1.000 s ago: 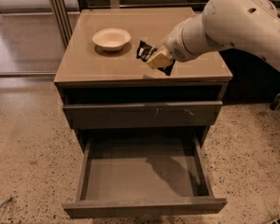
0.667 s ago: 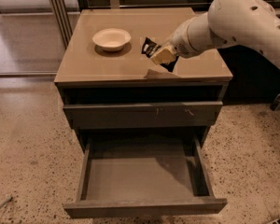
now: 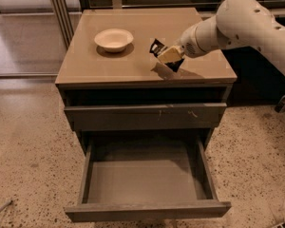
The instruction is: Pick rxbar chocolate from middle drawer and place on counter
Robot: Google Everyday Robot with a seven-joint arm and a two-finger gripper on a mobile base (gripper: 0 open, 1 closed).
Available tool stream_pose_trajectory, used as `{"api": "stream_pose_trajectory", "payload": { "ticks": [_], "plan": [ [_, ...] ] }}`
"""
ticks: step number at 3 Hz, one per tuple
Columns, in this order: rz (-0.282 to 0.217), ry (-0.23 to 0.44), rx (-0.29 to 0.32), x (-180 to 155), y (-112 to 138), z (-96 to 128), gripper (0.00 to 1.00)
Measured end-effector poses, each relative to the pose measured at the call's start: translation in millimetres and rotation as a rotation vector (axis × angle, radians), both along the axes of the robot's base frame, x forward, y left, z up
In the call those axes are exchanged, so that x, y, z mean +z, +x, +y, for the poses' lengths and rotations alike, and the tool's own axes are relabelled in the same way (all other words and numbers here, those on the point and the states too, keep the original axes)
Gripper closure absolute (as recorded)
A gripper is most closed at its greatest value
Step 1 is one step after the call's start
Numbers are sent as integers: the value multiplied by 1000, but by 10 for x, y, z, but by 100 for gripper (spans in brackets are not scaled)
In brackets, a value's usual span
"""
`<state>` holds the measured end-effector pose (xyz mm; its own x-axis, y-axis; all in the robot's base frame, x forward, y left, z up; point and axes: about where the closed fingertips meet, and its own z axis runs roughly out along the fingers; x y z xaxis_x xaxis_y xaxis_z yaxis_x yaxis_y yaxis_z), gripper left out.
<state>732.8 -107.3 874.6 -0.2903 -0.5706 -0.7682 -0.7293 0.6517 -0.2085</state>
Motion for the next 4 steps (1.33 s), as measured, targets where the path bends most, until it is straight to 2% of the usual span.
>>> {"api": "stream_pose_trajectory", "payload": {
  "ticks": [1,2,3,4],
  "plan": [
    [68,35,34,-154,156,33,100],
    [146,45,118,-265,248,111,100],
    [180,36,150,-233,165,109,82],
    [182,36,151,-245,163,115,59]
  ]
}}
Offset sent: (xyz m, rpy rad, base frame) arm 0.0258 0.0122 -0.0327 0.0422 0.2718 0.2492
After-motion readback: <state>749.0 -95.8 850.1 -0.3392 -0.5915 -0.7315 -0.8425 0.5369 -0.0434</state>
